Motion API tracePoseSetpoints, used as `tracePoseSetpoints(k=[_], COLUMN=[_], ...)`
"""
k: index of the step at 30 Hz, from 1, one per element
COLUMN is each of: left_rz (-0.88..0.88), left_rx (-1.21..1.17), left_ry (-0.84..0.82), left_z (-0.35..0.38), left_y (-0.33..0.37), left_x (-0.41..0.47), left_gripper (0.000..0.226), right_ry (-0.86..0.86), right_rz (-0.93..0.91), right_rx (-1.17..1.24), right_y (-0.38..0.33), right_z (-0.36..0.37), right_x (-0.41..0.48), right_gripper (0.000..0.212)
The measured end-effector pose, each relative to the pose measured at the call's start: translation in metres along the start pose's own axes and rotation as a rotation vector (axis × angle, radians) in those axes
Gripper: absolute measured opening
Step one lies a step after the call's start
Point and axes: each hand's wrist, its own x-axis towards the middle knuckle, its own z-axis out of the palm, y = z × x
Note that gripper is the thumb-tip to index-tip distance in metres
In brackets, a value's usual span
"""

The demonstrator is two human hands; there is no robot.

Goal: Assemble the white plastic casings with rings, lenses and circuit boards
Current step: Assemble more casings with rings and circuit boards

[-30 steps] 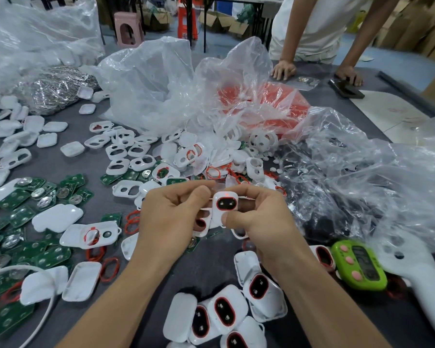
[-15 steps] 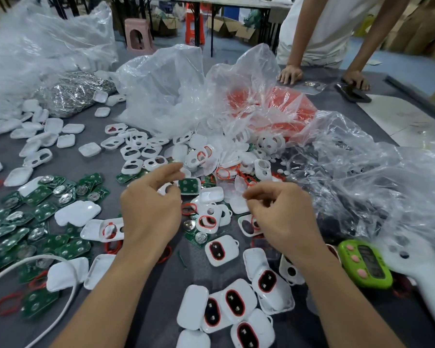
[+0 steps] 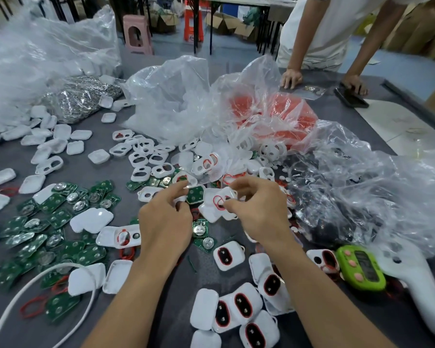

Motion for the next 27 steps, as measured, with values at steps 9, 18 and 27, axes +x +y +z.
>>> tracePoseSetpoints(k=[9,18,27], left_rz=[0.233,0.105,0.049], left_rx=[0.1,0.184,0.431], left_ry=[-0.038,-0.183,-0.191], left_z=[0.001,0.001,-0.019], left_y=[0.008,0.006,-0.022], left_x=[0.003,0.039,0.083], left_gripper=[0.046,0.077,0.068], right_ry=[0.062,0.127,-0.286], right_rz=[0.16,-0.081,-0.253], right_rx=[0.252,-0.129,-0.452], right_y=[0.019,-0.006,-0.05], right_z=[-0.027,-0.011,0.063], right_x=[0.001,0.0,0.073], right_gripper=[0.025,0.049,0.053])
